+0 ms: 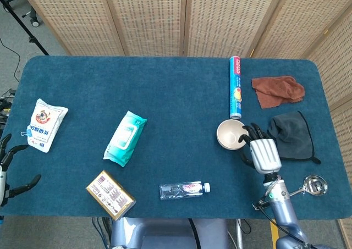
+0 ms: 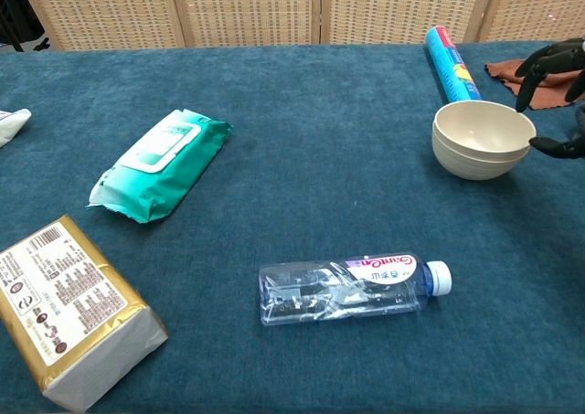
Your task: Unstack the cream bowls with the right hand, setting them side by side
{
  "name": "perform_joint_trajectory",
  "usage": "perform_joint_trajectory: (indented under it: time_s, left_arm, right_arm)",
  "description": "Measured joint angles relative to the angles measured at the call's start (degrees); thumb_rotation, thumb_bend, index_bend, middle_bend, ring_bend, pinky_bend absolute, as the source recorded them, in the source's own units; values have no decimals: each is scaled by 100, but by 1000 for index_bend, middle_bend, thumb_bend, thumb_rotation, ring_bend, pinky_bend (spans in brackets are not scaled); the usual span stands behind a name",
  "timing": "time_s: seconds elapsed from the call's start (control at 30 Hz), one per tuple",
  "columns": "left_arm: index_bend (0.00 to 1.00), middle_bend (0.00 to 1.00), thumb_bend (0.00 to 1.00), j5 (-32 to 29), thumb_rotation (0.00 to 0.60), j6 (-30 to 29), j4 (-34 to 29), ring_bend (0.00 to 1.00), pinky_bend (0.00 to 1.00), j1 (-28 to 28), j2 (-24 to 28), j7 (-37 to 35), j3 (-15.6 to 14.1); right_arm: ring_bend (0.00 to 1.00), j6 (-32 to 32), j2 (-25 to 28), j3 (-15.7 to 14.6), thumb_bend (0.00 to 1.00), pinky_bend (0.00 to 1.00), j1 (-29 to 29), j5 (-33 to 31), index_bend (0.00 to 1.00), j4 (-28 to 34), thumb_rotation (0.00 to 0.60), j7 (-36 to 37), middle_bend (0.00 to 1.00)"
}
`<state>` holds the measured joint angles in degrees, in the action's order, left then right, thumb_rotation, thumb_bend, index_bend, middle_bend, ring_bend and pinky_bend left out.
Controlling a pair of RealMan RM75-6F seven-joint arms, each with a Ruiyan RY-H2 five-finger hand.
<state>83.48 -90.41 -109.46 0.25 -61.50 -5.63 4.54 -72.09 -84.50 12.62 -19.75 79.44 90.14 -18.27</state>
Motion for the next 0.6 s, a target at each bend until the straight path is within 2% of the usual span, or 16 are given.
perform_joint_trajectory:
  time_s: [0.6]
  left_arm:
    - [267, 0, 176, -9, 600, 34, 22, 0, 50, -11, -1, -26, -9]
  right_arm:
    - [130, 264, -375, -110, 338, 330, -324, -270, 417, -505, 600, 82, 200]
